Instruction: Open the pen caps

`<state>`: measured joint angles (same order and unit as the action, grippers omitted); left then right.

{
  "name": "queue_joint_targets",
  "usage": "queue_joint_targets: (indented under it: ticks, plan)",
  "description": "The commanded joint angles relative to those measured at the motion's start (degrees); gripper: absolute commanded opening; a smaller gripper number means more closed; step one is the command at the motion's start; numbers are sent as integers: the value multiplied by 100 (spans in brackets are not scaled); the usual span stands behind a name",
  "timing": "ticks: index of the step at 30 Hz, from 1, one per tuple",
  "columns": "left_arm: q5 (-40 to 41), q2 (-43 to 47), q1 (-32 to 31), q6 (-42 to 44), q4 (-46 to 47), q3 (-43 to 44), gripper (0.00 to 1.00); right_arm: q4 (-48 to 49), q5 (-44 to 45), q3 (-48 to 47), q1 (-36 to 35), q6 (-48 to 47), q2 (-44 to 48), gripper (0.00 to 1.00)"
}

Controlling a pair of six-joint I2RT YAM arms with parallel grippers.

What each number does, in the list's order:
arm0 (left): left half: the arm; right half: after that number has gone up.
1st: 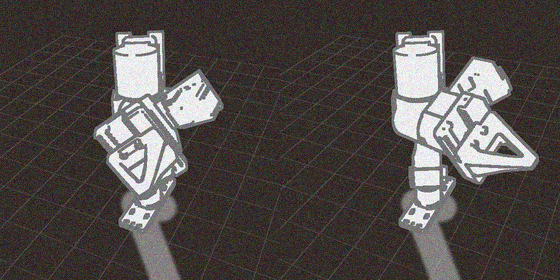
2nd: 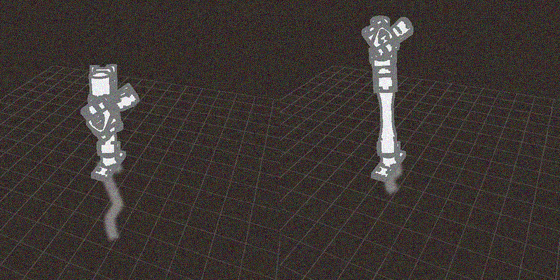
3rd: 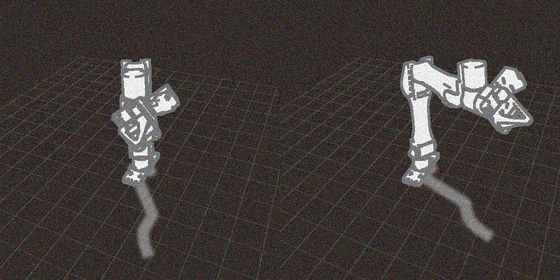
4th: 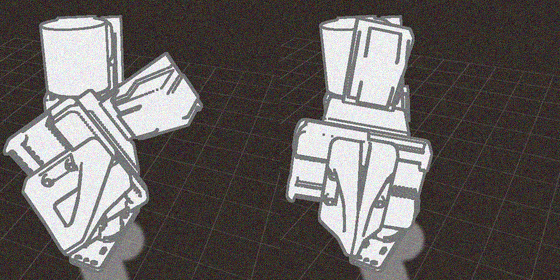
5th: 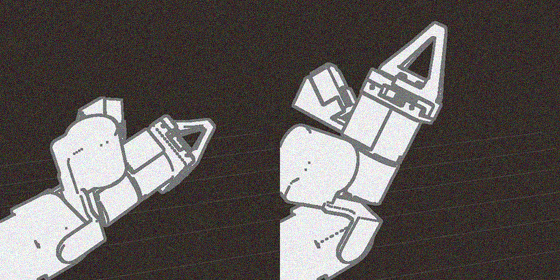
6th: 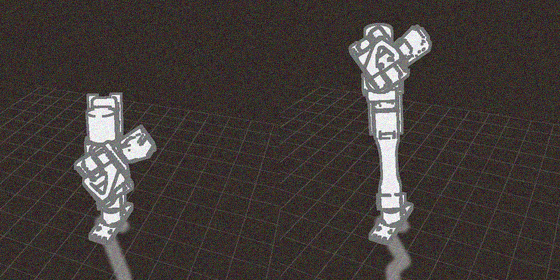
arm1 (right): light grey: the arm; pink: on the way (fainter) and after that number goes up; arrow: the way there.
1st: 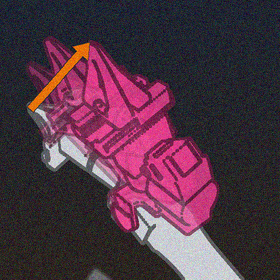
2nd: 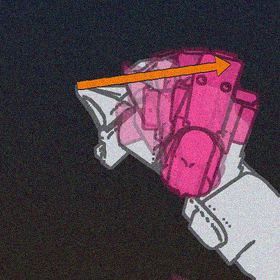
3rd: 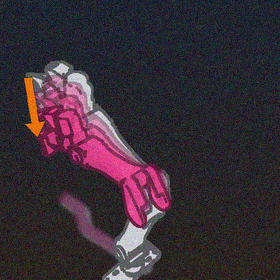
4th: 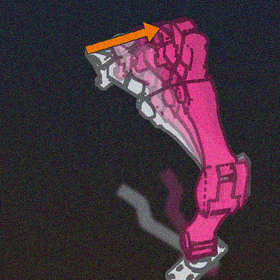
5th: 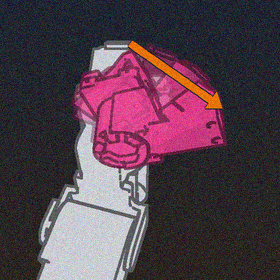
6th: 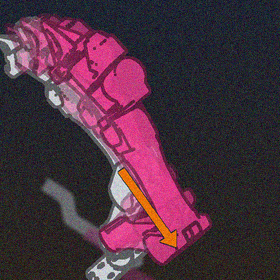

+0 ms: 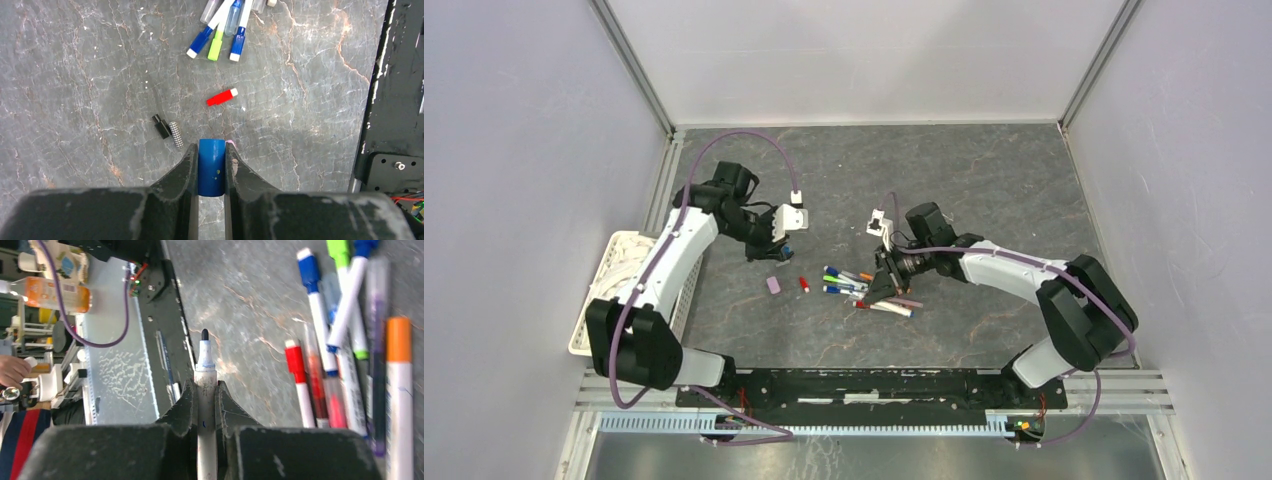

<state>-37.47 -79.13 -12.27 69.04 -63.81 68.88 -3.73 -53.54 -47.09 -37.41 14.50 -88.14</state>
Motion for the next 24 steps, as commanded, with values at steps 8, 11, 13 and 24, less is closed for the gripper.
queue_joint_targets:
  ticks: [8,11,13,24]
  plan:
    - [256,-360,-26,-1369,2389,-1189,4,-941,3513,10,1390,-426,975,0]
    - [558,-554,-101,-1718,3061,-1451,5,-780,4611,180,1554,-354,1185,0]
    - [705,-644,-131,-1763,3295,-1584,7,-684,5131,249,1608,-339,1239,0]
    - [961,-817,-258,-1965,3598,-1864,32,-135,6547,545,1840,-308,957,0]
